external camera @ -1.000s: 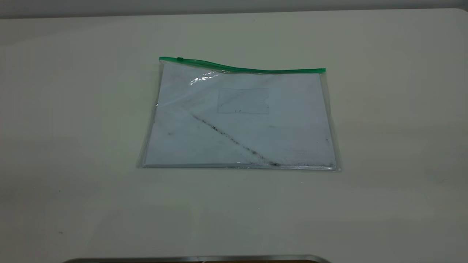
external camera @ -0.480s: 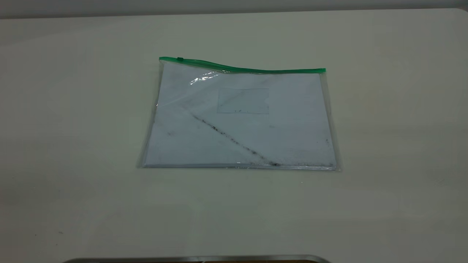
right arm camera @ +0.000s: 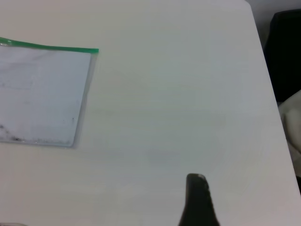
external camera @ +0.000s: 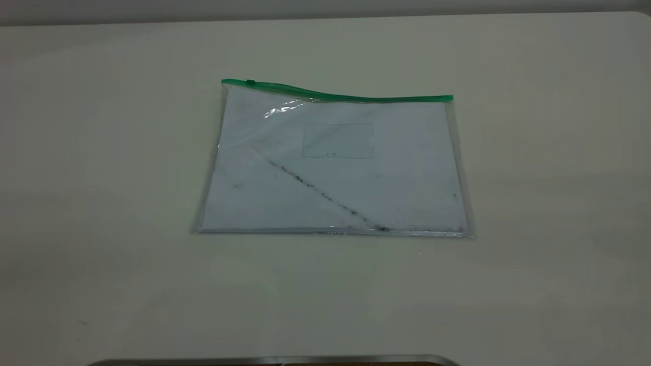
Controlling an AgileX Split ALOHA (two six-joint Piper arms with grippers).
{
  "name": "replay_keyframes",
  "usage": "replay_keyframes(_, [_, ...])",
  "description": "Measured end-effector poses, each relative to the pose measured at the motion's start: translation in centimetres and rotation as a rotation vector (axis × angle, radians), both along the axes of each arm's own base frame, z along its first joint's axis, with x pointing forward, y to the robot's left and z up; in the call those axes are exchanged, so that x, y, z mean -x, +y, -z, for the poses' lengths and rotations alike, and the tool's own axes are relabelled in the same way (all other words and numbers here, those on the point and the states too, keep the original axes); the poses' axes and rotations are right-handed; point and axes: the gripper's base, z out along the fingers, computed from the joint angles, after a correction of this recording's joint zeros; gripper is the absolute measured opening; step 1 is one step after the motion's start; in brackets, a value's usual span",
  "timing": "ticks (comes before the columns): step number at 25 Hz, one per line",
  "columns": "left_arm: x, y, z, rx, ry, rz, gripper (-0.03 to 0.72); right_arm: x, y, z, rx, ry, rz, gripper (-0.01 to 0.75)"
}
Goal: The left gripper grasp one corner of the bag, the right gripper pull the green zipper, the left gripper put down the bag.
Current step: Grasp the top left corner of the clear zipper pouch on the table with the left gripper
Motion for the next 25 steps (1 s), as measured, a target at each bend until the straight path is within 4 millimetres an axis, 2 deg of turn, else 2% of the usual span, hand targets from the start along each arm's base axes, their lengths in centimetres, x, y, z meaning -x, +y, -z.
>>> replay_keyframes(10, [0.0,0.0,0.0,0.001,0.0,-0.001,0.59,0.0,0.1,0.0,-0.006,0.0,-0.004,0.576])
replay_keyframes(17, [-0.5,0.0,-0.3,0.006,0.022,-0.004,0.59,-0.1,0.7,-0.1,-0.091,-0.012,-0.034,0.576])
replay_keyframes(21, [-3.4,0.0,-2.9,0.046,0.072,-0.026,0.59,-1.6,0.8,-1.3,-0.124,0.062,-0.039,0.576])
replay_keyframes(25, [-8.8,0.1,-4.4,0.066,0.144,-0.026,0.59,-4.8,0.6,-3.1,-0.142,0.131,-0.031,0.576])
